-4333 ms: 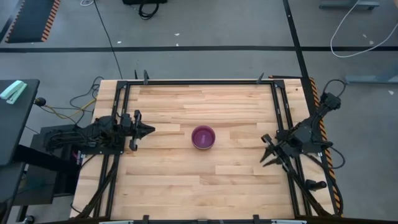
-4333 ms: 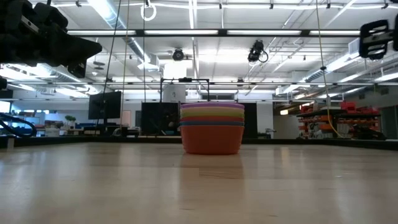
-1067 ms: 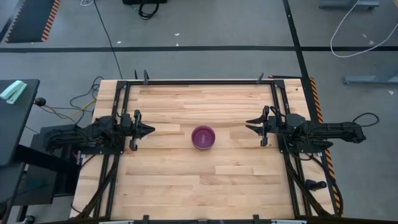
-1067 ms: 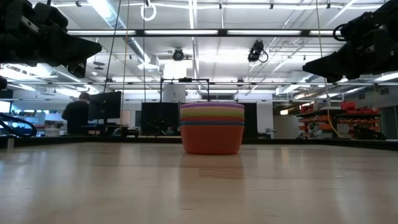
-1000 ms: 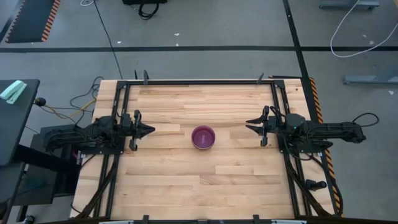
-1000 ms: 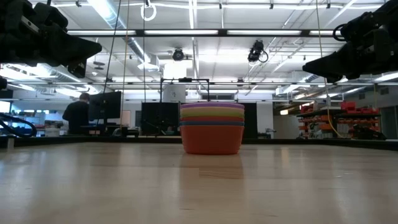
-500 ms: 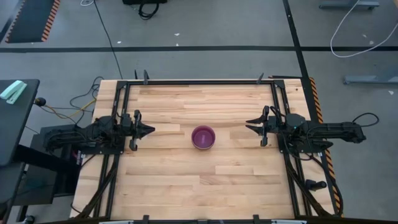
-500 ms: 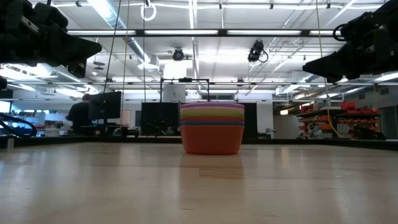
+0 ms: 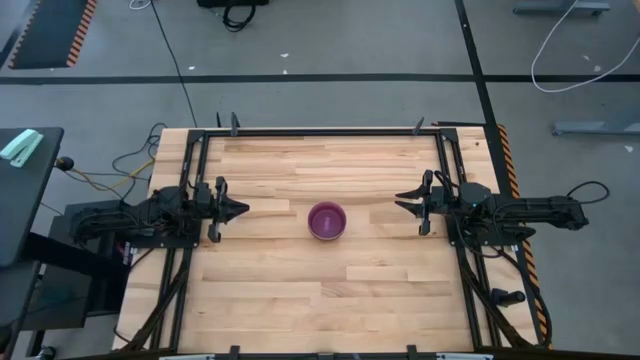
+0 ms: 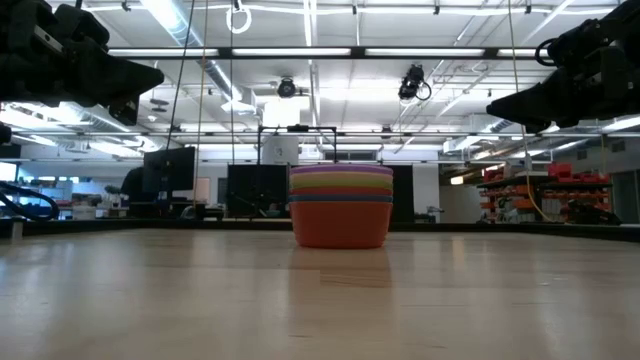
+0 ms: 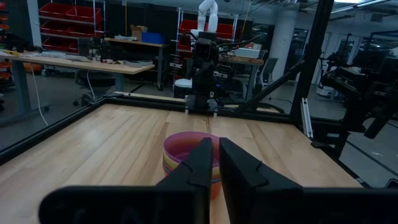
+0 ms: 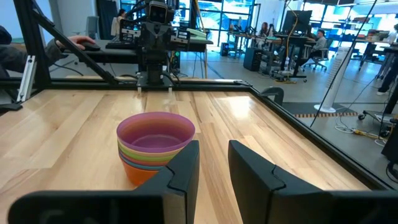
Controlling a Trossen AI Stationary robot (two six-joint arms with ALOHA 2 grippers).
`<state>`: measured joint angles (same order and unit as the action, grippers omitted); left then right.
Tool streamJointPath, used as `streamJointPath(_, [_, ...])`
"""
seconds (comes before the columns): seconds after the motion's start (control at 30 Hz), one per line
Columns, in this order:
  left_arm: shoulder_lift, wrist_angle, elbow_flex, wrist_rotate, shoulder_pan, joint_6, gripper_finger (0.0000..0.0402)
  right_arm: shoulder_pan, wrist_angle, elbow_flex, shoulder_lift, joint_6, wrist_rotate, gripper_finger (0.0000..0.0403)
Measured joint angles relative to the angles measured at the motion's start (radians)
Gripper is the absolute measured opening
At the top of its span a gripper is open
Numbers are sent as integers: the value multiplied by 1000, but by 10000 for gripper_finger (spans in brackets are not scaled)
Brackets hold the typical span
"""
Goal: Nest bowls inside each other
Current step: Return to Home Position
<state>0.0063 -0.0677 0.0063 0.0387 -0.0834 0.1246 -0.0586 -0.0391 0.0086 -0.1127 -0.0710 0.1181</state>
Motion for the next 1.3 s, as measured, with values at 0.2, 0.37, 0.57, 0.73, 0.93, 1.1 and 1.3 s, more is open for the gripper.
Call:
streamJointPath(0.2, [0,0,0,0,0,0,24,0,0,0,0,0,0,94])
streamJointPath(0.37, [0,0,0,0,0,0,26,0,0,0,0,0,0,94])
streamJointPath(0.57, [0,0,0,0,0,0,36,0,0,0,0,0,0,94])
streamJointPath(0.73, [0,0,0,0,0,0,32,0,0,0,0,0,0,94])
streamJointPath(0.93, [0,0,0,0,0,0,23,0,0,0,0,0,0,94])
streamJointPath(1.1, [0,0,0,0,0,0,29,0,0,0,0,0,0,94])
streamJointPath(1.3, [0,0,0,0,0,0,36,0,0,0,0,0,0,94])
